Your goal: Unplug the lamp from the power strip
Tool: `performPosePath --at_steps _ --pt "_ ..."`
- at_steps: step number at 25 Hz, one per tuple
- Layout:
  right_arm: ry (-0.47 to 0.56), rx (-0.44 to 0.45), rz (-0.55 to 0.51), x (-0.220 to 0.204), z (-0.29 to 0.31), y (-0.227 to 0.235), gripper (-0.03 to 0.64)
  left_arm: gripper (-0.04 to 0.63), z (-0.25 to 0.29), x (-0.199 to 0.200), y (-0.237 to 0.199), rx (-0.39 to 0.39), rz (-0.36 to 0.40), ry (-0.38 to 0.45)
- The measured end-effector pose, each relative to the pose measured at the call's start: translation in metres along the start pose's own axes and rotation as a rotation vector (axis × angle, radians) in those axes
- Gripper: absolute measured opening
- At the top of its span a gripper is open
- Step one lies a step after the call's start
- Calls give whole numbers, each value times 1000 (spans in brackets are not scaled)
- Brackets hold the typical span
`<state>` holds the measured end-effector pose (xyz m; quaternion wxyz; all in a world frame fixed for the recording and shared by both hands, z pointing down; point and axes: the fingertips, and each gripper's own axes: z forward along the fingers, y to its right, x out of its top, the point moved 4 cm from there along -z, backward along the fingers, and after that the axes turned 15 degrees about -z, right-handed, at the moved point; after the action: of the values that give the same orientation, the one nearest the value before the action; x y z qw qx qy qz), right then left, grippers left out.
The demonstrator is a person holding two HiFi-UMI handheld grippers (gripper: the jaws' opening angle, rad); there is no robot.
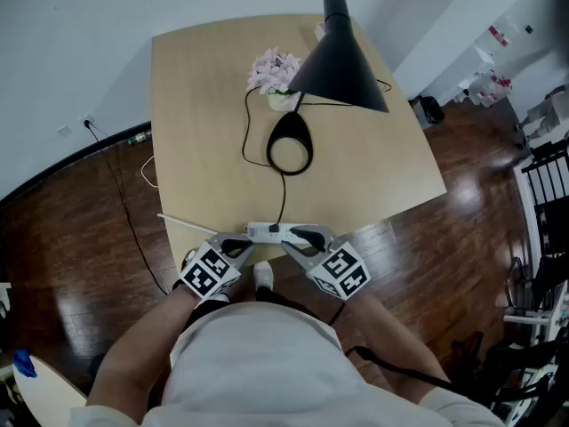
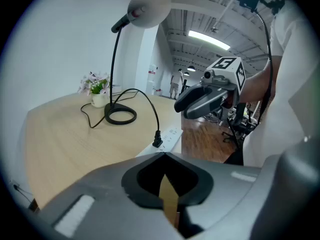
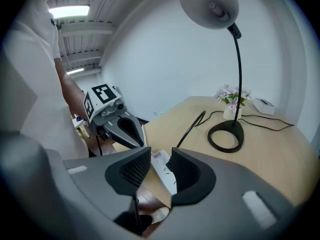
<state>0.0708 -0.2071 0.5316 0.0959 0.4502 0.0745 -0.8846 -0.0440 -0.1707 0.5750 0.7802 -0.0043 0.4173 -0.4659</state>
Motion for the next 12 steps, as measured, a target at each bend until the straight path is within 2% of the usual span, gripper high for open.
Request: performPosePath --at_steps 5,12 --pt "-66 79 -51 -22 33 30 133 3 37 8 -19 24 9 -61" --pt "-91 195 -121 -33 62 30 129 3 62 -1 -21 25 -15 -134"
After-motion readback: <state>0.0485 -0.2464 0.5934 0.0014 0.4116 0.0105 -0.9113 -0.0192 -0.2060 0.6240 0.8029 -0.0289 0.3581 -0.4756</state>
